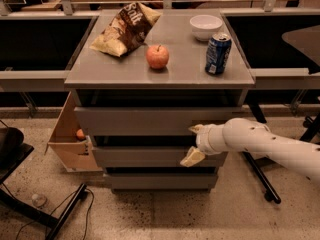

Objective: Close top drawer

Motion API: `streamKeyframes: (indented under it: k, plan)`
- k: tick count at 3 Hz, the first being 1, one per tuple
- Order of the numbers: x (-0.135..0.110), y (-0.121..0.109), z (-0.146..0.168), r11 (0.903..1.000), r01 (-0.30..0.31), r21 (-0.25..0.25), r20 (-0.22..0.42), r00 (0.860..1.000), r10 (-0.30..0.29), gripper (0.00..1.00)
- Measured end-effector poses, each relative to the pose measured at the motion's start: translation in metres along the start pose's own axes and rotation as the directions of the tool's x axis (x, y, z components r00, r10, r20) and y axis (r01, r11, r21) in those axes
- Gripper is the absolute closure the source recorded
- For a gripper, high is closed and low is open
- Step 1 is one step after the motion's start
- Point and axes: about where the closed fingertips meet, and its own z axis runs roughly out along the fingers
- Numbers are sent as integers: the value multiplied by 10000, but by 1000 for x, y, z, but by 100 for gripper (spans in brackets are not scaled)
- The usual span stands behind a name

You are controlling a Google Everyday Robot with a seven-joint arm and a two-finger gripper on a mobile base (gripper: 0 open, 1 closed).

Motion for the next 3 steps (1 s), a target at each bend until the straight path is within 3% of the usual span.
streamKeyframes:
  k: [1,3]
  plan:
    - [0,0,0,10000,0,-1,0,10000,0,0]
    - [-1,1,-1,10000,-11,15,35,10000,11,50]
